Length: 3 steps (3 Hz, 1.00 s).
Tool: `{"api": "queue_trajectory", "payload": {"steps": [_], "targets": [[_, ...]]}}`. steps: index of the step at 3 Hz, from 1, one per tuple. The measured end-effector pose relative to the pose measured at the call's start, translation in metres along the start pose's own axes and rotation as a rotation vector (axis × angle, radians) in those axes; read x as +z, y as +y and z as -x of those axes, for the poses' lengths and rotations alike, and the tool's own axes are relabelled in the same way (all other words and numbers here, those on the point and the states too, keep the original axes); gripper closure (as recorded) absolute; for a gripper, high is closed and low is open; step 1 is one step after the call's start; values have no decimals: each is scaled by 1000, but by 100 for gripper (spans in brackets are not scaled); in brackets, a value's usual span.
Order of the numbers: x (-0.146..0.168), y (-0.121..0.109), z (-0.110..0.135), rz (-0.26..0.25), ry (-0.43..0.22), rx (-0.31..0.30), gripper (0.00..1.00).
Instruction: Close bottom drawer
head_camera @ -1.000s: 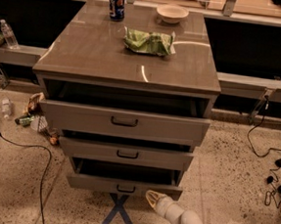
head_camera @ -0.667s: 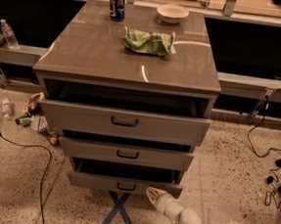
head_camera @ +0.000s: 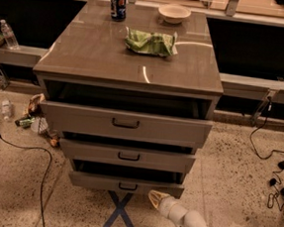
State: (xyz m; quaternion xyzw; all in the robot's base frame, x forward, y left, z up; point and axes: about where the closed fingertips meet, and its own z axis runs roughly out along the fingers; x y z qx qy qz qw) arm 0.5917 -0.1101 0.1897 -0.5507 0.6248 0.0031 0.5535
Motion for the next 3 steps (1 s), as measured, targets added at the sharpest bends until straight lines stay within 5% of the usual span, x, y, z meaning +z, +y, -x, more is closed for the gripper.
{"api": "queue_trajectory", "payload": {"steps": [1,2,3], "targets": [[-72,-4,5,112,89,36,100],[-128,-21,50,184,131,70,97],[-129,-18,61,200,118,38,74]]}}
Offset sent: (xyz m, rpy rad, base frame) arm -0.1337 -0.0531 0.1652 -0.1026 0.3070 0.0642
